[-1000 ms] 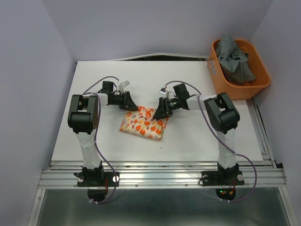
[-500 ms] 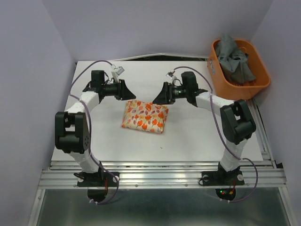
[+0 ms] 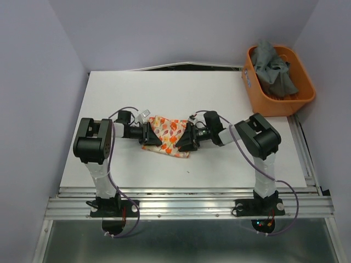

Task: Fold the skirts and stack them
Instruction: Neatly place the folded skirt to the corner

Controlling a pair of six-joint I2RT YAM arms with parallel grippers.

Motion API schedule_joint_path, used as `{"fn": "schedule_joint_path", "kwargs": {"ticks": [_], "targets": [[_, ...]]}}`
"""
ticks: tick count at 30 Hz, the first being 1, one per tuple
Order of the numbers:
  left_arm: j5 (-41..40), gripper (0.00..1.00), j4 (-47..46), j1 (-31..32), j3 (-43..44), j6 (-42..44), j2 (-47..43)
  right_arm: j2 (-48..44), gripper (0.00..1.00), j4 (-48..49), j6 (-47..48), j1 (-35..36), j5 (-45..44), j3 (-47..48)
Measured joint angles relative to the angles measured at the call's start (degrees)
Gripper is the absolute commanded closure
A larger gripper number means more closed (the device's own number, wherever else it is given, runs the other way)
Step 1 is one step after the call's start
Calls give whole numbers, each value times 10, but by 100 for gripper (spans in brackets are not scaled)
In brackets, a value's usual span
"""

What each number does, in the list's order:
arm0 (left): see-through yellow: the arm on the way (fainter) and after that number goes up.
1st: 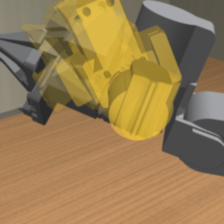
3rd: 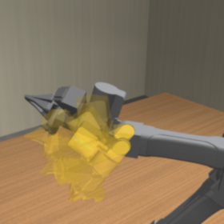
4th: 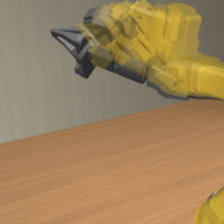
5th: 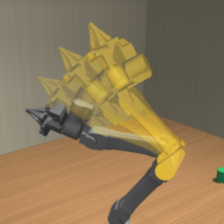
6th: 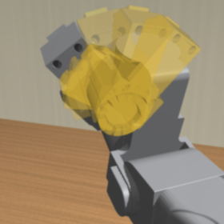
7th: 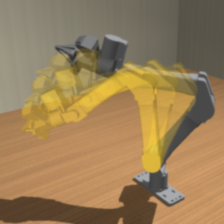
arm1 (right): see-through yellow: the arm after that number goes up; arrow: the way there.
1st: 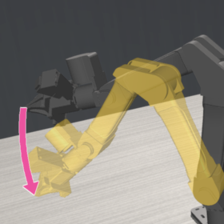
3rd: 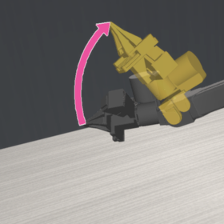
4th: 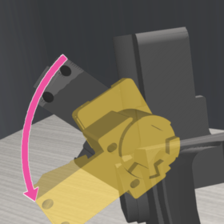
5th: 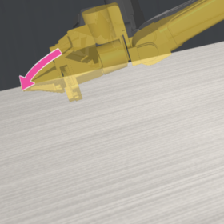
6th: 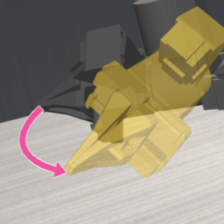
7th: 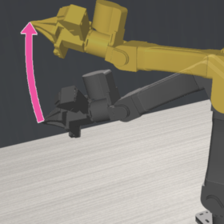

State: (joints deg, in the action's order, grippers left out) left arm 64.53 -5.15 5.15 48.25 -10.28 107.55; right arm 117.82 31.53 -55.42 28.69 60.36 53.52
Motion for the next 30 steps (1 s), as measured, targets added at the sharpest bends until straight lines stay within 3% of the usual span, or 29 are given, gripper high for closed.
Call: {"fn": "schedule_joint_path", "kwargs": {"ticks": [7, 10, 11, 13, 14, 18, 21, 26, 30], "targets": [[-5, 64, -23, -26, 9, -21, 21, 31, 35, 11, 7, -4, 14, 31], [-39, 57, 19, -35, 30, 7, -2, 24, 30, -10, 24, -4, 8, 60], [-66, 53, 47, -37, 38, 23, -26, 14, 25, -27, 33, -4, 4, 72], [-120, 21, 90, -31, 55, 52, -96, -22, 14, -69, 58, -4, -6, 91], [-159, 2, 112, -19, 69, 71, -147, -41, 1, -90, 73, -4, -12, 102], [-296, 1, 140, 63, 130, 117, -312, -143, 0, -171, 150, -9, -42, 148], [-405, 1, 144, 165, 154, 129, -395, -221, 0, -253, 245, -25, -91, 175], [-532, 1, 161, 249, 117, 106, -406, -275, 0, -396, 369, -72, -211, 190], [-601, 1, 170, 279, 56, 80, -342, -284, 0, -464, 410, -130, -256, 157]]}}
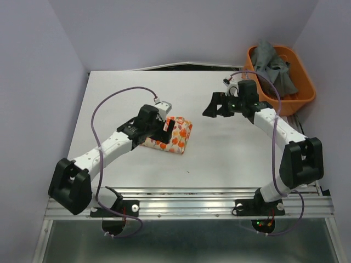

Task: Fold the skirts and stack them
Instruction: Neatly place the folded skirt to the corner

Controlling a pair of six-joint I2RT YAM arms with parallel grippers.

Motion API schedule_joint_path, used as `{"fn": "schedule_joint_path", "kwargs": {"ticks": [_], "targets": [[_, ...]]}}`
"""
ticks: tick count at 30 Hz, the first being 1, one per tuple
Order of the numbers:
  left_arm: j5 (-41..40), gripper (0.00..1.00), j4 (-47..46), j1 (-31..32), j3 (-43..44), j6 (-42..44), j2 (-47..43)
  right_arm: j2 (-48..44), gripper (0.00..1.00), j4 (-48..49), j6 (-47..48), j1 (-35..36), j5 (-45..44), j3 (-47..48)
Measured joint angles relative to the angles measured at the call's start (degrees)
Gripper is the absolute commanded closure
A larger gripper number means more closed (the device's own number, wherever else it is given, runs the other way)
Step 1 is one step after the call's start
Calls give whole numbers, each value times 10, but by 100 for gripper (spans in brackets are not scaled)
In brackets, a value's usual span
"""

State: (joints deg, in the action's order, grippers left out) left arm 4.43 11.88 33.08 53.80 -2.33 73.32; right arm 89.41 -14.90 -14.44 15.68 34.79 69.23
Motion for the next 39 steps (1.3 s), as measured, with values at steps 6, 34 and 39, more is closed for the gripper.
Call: {"fn": "schedule_joint_path", "kwargs": {"ticks": [6, 34, 39], "targets": [[-63, 1, 9, 35, -17, -23, 87, -17, 0, -58, 22, -49, -33, -46], [-89, 2, 55, -224, 354, 17, 474, -17, 0, -63, 38, -85, -27, -46], [-64, 2, 114, -256, 523, 96, 572, -16, 0, -64, 41, -86, -24, -46]]}}
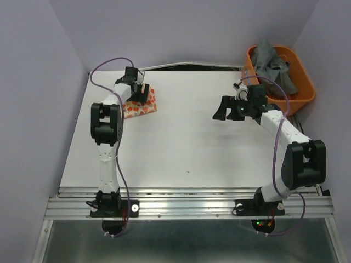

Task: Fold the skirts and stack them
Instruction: Neatly place the folded skirt to the corner

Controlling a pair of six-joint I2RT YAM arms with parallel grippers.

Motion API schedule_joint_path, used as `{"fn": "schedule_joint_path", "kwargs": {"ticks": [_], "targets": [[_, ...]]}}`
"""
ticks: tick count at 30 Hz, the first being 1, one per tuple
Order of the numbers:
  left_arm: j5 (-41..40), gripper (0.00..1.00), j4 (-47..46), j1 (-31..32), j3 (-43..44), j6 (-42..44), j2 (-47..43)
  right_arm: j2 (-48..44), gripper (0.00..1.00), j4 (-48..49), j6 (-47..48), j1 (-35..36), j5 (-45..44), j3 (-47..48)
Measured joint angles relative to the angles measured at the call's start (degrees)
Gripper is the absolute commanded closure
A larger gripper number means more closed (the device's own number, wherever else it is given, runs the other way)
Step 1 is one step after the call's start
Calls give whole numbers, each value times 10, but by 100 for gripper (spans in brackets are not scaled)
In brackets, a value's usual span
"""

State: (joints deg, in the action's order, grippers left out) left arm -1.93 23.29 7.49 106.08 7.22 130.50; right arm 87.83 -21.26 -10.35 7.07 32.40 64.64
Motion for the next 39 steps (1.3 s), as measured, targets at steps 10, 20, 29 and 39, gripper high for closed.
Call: {"fn": "schedule_joint_path", "kwargs": {"ticks": [10, 20, 29, 39], "targets": [[73, 5, 57, -39, 221, 115, 131, 0, 0, -2, 1, -10, 5, 0], [84, 2, 17, -40, 118, 201, 32, 0, 0, -2, 0, -11, 21, 0], [82, 2, -9, -40, 45, 192, -239, -43, 0, -6, -2, -11, 28, 0], [105, 3, -37, -40, -306, 75, -415, -71, 0, -8, -4, -11, 30, 0]]}}
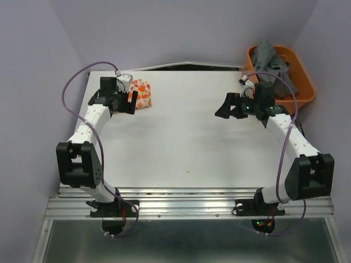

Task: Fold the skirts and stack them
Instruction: Neatly place the folded skirt to the corner

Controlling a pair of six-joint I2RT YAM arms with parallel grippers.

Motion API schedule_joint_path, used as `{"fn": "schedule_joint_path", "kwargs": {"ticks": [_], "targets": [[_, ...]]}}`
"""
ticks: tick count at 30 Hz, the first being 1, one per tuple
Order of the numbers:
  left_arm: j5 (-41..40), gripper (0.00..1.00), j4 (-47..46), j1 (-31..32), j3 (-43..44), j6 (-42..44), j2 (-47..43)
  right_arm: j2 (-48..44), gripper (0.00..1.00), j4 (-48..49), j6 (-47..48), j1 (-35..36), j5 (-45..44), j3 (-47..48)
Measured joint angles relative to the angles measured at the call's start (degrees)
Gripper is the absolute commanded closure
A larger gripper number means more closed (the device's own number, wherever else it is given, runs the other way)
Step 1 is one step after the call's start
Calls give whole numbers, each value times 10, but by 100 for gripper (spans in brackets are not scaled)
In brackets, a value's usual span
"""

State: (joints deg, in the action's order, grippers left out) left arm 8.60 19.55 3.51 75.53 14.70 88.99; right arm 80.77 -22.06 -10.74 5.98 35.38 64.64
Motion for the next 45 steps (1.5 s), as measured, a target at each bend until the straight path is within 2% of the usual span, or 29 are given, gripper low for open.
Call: {"fn": "schedule_joint_path", "kwargs": {"ticks": [5, 8, 12, 18, 31, 45], "targets": [[-19, 2, 10, 0, -88, -48, 5, 0, 0, -3, 0, 0, 0, 0], [-32, 2, -5, 0, -94, -64, 10, 0, 0, -5, 0, 0, 0, 0], [-37, 2, -36, 0, -89, -81, 63, 1, 0, -5, 0, 0, -2, 0], [-26, 2, -51, -3, -41, -95, 196, 3, 0, -12, 5, 0, -12, 0], [-6, 2, -62, -31, 112, -80, 312, 15, 0, -20, 17, 0, -21, 0], [20, 2, -52, -67, 226, -70, 388, 33, 0, -20, 26, 0, -33, 0]]}}
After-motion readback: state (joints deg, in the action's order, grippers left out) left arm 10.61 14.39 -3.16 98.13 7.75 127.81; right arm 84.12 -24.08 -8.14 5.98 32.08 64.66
